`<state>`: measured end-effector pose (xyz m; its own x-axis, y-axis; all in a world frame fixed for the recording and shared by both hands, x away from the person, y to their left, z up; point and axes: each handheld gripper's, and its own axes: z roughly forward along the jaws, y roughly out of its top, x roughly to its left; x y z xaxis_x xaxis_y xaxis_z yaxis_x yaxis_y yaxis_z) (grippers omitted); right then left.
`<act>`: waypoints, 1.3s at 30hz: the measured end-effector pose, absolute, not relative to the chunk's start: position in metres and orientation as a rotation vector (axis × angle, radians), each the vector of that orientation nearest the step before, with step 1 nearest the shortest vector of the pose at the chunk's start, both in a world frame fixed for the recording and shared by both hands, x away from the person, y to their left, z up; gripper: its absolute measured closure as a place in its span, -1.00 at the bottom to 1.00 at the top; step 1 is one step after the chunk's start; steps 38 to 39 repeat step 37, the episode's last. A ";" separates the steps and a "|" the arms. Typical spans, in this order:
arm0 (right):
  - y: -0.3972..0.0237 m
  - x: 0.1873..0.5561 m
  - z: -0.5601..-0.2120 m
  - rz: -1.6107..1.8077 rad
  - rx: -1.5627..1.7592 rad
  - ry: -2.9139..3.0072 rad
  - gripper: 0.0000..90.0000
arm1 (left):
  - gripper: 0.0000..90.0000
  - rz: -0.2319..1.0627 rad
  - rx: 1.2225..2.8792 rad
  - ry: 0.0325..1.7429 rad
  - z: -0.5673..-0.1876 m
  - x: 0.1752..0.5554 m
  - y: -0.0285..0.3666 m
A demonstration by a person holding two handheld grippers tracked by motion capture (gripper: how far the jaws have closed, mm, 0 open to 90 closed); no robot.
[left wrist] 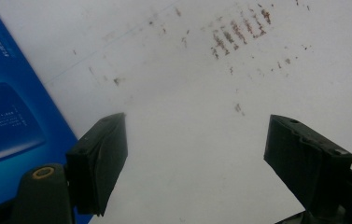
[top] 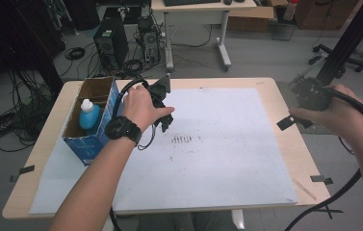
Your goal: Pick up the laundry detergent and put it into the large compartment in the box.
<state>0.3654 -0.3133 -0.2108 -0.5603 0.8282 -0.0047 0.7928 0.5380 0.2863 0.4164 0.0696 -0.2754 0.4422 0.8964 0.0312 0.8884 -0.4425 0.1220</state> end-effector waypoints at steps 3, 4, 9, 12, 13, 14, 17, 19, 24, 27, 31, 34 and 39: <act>-0.313 0.365 -0.212 0.380 1.396 2.632 -0.70 | -0.52 0.139 2.594 1.609 -0.276 0.417 0.070; -0.313 0.365 -0.212 0.379 1.397 2.632 -0.70 | -0.52 0.139 2.594 1.609 -0.276 0.416 0.070; -0.314 0.365 -0.213 0.376 1.399 2.632 -0.70 | -0.52 0.121 2.594 1.608 -0.281 0.416 0.069; -0.314 0.364 -0.213 0.378 1.399 2.631 -0.70 | -0.52 0.119 2.594 1.609 -0.282 0.416 0.069; -0.314 0.364 -0.213 0.377 1.400 2.631 -0.70 | -0.52 0.119 2.595 1.609 -0.282 0.416 0.069; -0.314 0.364 -0.213 0.376 1.400 2.630 -0.70 | -0.52 0.119 2.594 1.609 -0.282 0.416 0.069; -0.314 0.364 -0.213 0.376 1.400 2.631 -0.70 | -0.52 0.113 2.594 1.607 -0.283 0.416 0.069; -0.314 0.365 -0.213 0.375 1.400 2.632 -0.70 | -0.52 0.116 2.593 1.602 -0.283 0.416 0.069; -0.313 0.365 -0.215 0.373 1.400 2.636 -0.70 | -0.52 0.112 2.594 1.604 -0.285 0.416 0.069; -0.313 0.366 -0.215 0.370 1.401 2.635 -0.70 | -0.52 0.110 2.593 1.609 -0.286 0.416 0.070; -0.313 0.366 -0.214 0.371 1.400 2.634 -0.70 | -0.52 0.110 2.593 1.609 -0.287 0.416 0.070; -0.313 0.366 -0.214 0.370 1.402 2.633 -0.70 | -0.52 0.107 2.591 1.607 -0.287 0.417 0.071; -0.312 0.366 -0.214 0.374 1.399 2.636 -0.71 | -0.52 0.108 2.593 1.605 -0.288 0.417 0.071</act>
